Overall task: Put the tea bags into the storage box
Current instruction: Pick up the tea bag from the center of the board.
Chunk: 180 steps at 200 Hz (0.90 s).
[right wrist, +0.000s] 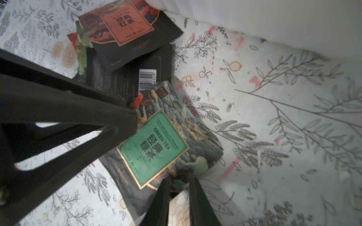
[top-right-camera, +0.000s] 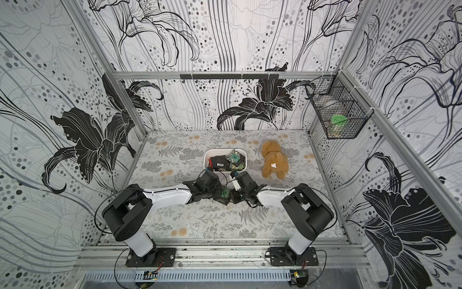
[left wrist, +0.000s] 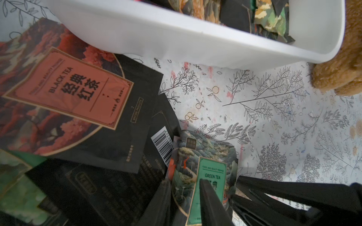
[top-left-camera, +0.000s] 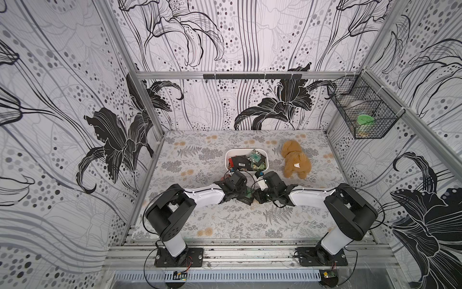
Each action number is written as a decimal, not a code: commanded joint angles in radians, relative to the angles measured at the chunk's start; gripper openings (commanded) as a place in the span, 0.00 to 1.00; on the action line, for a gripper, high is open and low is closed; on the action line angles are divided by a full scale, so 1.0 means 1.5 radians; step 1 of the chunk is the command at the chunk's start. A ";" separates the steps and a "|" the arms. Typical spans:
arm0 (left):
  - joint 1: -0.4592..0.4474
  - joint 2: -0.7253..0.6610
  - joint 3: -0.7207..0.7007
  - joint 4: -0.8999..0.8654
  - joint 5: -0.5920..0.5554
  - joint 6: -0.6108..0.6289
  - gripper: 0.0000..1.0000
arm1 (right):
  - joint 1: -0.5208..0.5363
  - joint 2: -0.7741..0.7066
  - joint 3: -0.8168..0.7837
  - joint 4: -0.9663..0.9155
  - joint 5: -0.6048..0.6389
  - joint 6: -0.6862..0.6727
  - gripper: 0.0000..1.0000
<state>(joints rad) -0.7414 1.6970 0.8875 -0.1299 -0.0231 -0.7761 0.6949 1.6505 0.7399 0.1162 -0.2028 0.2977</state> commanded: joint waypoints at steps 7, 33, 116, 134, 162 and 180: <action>0.000 0.011 0.008 0.009 -0.004 0.010 0.30 | -0.001 0.008 0.019 -0.020 -0.004 -0.006 0.23; 0.000 0.009 0.000 0.021 0.007 0.009 0.30 | -0.001 0.009 0.021 -0.022 -0.005 -0.006 0.22; 0.000 0.026 0.001 0.042 0.040 0.004 0.29 | -0.001 0.031 0.027 -0.025 -0.013 -0.007 0.21; 0.000 0.021 -0.002 0.051 0.049 0.001 0.28 | -0.001 0.032 0.026 -0.025 -0.015 -0.005 0.21; 0.000 0.017 -0.009 0.075 0.082 -0.003 0.27 | -0.001 0.034 0.027 -0.024 -0.018 -0.006 0.21; 0.000 0.017 -0.014 0.089 0.096 -0.009 0.27 | -0.001 0.034 0.026 -0.022 -0.020 -0.005 0.21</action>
<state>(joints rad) -0.7395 1.7267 0.8833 -0.0731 0.0628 -0.7807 0.6949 1.6840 0.7631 0.1009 -0.2070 0.2974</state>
